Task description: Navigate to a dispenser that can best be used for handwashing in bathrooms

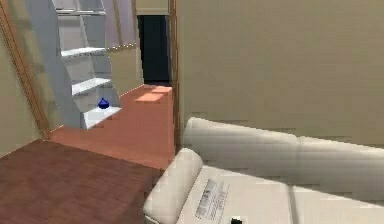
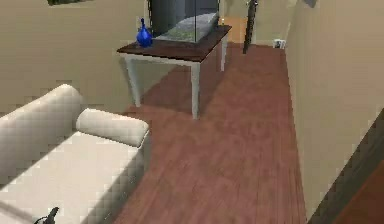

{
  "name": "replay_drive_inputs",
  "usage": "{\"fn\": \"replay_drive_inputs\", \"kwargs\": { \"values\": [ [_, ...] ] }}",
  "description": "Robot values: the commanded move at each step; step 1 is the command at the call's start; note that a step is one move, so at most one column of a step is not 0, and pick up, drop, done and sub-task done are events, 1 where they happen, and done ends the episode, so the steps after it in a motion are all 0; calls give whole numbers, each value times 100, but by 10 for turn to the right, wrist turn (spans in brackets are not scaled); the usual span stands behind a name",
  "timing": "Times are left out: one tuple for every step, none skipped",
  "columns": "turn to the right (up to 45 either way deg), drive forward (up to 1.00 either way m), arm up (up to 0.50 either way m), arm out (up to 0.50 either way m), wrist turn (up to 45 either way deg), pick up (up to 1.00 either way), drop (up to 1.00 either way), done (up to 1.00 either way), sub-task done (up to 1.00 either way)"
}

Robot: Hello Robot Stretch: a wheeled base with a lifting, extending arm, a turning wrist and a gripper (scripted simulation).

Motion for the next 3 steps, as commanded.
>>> {"fn": "replay_drive_inputs", "kwargs": {
  "values": [
    [-450,0,0,0,0,0,0,0,0],
    [-210,0,0,0,0,0,0,0,0],
    [0,75,0,0,0,0,0,0,0]
  ]
}}
